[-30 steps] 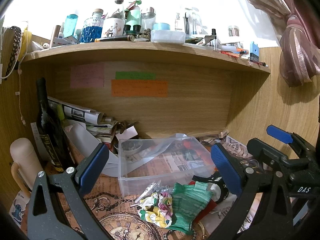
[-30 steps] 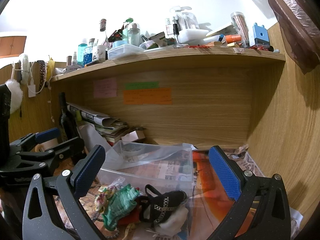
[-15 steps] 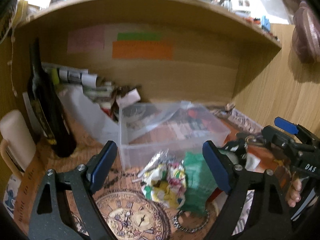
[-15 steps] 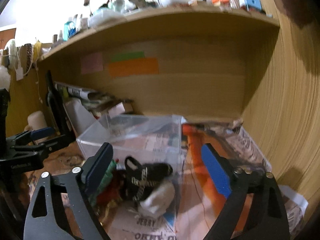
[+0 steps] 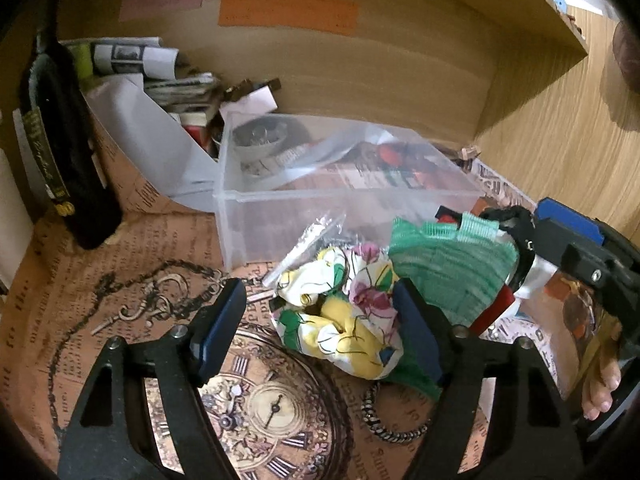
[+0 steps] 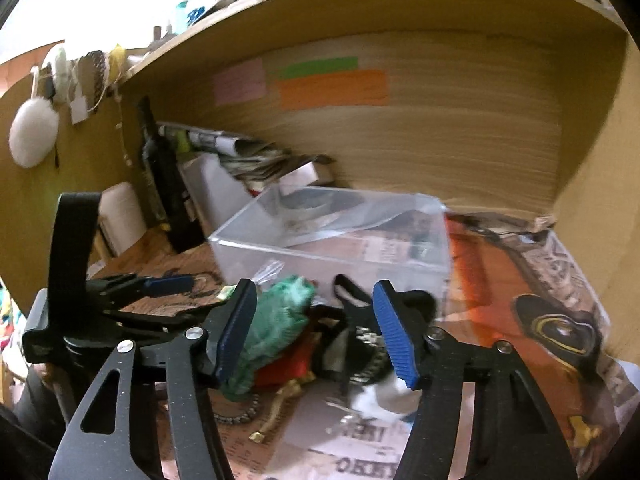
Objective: Organize soft objects
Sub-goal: 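Grasp the floral fabric with the left gripper while the right gripper grasps the green knitted glove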
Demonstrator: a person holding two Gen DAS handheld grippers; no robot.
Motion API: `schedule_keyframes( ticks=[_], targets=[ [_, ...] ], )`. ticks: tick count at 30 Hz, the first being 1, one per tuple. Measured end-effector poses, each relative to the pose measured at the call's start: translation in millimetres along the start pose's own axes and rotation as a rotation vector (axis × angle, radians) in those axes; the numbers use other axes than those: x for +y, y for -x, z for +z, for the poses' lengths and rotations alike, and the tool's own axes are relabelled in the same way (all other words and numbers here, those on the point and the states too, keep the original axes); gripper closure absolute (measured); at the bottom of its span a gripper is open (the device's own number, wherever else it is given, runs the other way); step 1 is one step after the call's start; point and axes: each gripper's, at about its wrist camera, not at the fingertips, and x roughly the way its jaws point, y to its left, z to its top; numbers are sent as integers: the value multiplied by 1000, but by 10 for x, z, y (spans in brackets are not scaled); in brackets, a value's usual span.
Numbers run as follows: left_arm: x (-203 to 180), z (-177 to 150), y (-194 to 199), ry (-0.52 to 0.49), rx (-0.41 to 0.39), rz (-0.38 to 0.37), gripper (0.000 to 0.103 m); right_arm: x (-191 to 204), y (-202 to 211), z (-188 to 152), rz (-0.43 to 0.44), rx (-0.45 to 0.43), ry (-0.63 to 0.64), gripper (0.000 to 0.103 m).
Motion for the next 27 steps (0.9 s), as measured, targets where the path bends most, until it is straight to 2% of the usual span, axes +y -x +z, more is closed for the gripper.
schedule_keyframes(
  ticks=[1,3,7,10,12,16,18,22,23,25,27],
  targets=[
    [7,-2,-28,1,10,-4,30,29,-54,-3,5,14,5,49],
    [24,-9,-91,5,38,-18,40,52,-136,-17,15,42,7,54],
    [60,-29,-186,14,73,-43,48,88,-263,-46,40,85,10,61],
    [71,-31,-175,13,69,-60,54,132,-305,-39,45,94,16,63],
    [68,-35,-175,11,70,-74,64,155,-310,-21,37,88,21,63],
    [34,-37,-173,-2,64,-83,73,183,-232,64,44,47,23,63],
    [22,-33,-162,-6,63,-93,81,214,-213,98,48,37,35,63],
    [-18,-32,-143,-10,56,-98,87,298,-330,96,51,68,56,63],
    [-21,-35,-134,-10,55,-100,89,309,-376,77,46,82,59,65],
    [-25,-46,-100,-13,49,-102,90,309,-456,39,40,112,60,80],
    [-16,-55,-70,-14,44,-99,92,278,-504,13,38,131,52,85]
  ],
)
